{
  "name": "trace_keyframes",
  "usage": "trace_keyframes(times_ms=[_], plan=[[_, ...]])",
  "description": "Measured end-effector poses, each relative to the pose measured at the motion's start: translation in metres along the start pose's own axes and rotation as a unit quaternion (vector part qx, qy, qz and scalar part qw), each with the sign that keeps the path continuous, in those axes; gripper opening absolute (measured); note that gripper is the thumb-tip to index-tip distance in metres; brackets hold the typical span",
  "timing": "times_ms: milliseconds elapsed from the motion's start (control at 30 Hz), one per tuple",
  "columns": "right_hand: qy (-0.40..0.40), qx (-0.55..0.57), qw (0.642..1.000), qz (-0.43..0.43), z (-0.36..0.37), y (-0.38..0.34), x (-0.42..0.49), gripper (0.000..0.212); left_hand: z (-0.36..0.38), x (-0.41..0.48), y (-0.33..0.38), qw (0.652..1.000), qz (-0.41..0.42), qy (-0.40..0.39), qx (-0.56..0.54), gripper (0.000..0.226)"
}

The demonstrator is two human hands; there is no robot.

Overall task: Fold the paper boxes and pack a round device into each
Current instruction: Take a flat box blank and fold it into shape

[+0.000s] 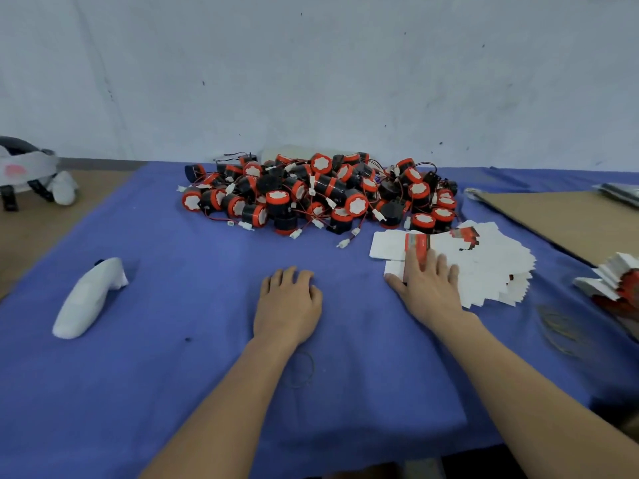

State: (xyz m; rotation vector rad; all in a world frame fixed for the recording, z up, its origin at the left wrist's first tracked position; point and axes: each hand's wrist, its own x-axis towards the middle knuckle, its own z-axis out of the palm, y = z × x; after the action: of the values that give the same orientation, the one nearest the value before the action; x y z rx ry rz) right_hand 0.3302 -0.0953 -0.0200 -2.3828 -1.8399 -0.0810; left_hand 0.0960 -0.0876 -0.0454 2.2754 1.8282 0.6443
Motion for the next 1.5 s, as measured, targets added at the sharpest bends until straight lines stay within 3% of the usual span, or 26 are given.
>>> trace_keyframes(times_ms=[133,367,467,600,733,833,933,1000,1100,1200,1333,1500], plan=[[0.030,-0.022,0.999,-0.026,0.004,0.002,-0.009,0.059,0.001,0.000,0.000,1.000,0.004,0.014,-0.002,0.039],[0.024,-0.002,0.988,-0.152,0.004,-0.013,-0.041,0.062,0.001,0.000,0.000,0.999,0.015,0.038,-0.013,0.037],[0.029,0.092,0.978,-0.183,0.009,-0.025,-0.051,0.061,-0.002,-0.004,0.004,0.993,0.065,0.053,-0.081,0.037],[0.026,0.206,0.962,-0.176,0.010,-0.027,-0.054,0.048,-0.004,-0.011,0.006,0.982,0.145,0.004,-0.123,0.050],[0.006,0.271,0.943,-0.190,0.009,-0.020,-0.055,0.041,0.000,-0.008,0.005,0.986,0.143,-0.059,-0.064,0.076],[0.021,0.356,0.918,-0.173,0.006,-0.017,-0.057,0.038,0.003,-0.007,0.004,0.989,0.119,-0.046,-0.074,0.074],[0.126,0.249,0.954,-0.106,0.006,-0.016,-0.056,0.038,0.004,-0.007,0.002,0.990,0.112,-0.030,-0.078,0.069],[0.122,0.154,0.979,-0.048,0.004,-0.018,-0.057,0.041,0.004,-0.007,0.002,0.991,0.108,-0.031,-0.076,0.068],[0.082,0.160,0.983,-0.050,0.002,-0.021,-0.057,0.041,0.004,-0.006,0.003,0.991,0.105,-0.033,-0.071,0.066],[0.067,0.312,0.947,-0.048,0.000,-0.022,-0.057,0.037,0.003,-0.006,0.003,0.992,0.102,-0.031,-0.067,0.064],[0.030,0.495,0.868,0.032,-0.006,-0.022,-0.055,0.032,0.002,-0.006,0.002,0.992,0.100,-0.033,-0.069,0.058],[0.049,0.626,0.778,0.024,-0.019,-0.034,-0.056,0.026,-0.004,-0.008,0.006,0.988,0.100,-0.069,-0.092,0.092]])
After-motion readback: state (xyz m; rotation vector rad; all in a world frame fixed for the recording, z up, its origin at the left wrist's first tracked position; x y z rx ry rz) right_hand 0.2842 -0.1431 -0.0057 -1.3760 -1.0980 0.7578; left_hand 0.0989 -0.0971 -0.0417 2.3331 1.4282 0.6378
